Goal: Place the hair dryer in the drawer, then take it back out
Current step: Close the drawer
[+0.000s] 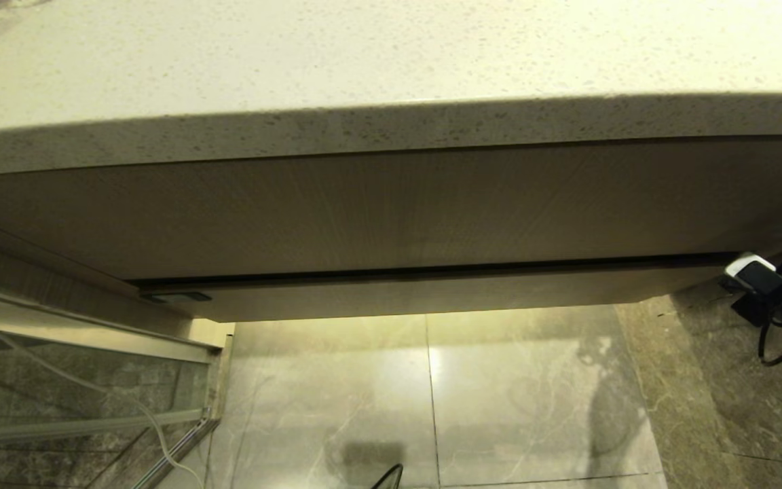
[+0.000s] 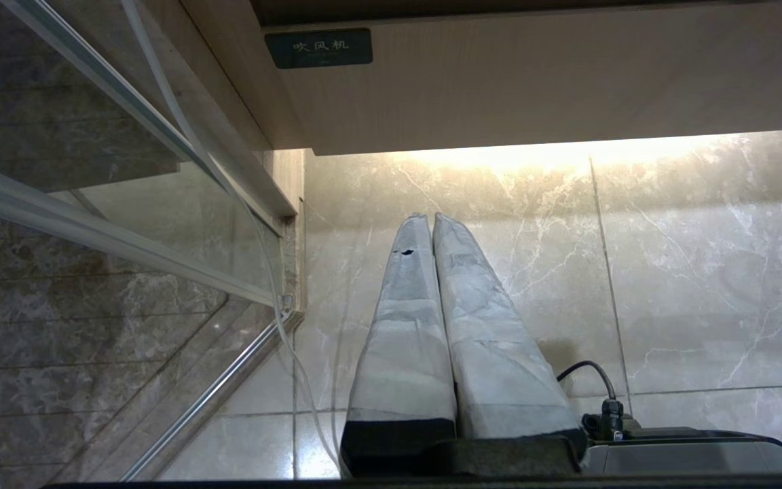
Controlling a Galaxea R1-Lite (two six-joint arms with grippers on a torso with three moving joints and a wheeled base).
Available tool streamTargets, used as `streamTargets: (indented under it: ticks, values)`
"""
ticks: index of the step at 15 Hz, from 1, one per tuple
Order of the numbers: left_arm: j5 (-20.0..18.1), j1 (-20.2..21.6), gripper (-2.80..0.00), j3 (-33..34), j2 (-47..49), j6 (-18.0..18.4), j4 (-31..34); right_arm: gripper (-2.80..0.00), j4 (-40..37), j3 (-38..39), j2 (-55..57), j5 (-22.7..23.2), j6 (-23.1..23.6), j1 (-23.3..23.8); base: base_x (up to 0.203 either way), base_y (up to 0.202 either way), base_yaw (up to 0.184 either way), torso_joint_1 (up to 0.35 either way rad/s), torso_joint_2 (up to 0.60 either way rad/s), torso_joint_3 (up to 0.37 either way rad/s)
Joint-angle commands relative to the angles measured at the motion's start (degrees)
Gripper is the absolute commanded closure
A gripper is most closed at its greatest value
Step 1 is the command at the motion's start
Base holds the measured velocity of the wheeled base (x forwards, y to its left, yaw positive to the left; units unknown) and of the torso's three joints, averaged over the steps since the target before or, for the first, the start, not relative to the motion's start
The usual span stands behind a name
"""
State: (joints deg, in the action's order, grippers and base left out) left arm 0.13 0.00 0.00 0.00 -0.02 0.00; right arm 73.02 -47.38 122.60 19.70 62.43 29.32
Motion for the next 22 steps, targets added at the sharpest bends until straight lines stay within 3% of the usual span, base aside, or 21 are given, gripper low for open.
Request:
streamTargets:
  ticks: [1, 12, 16, 19, 22]
  values:
    - [0.04, 0.00, 0.00, 0.00, 0.00, -0.01, 0.00, 0.00, -0.58, 0.21, -2.93, 0.08, 1.78, 0.22, 0.000, 0.000, 0.000, 0.000, 0.00, 0.000]
    - [0.04, 0.00, 0.00, 0.00, 0.00, -0.06, 0.00, 0.00, -18.45, 9.91, -19.96, -0.20, 5.54, 0.43, 0.000, 0.000, 0.000, 0.000, 0.00, 0.000]
    - [0.04, 0.00, 0.00, 0.00, 0.00, -0.06, 0.00, 0.00, -33.38, 15.13, -33.53, -3.06, 2.72, 0.17, 0.000, 0.000, 0.000, 0.000, 0.00, 0.000]
    - [0.04, 0.00, 0.00, 0.00, 0.00, -0.02, 0.00, 0.00, -37.56, 18.76, -39.04, -5.12, -0.79, -0.52, 0.000, 0.000, 0.000, 0.000, 0.00, 0.000]
    - [0.04, 0.00, 0.00, 0.00, 0.00, 0.02, 0.00, 0.00, -40.76, 23.44, -47.93, -5.43, -4.23, -4.15, 0.000, 0.000, 0.000, 0.000, 0.00, 0.000]
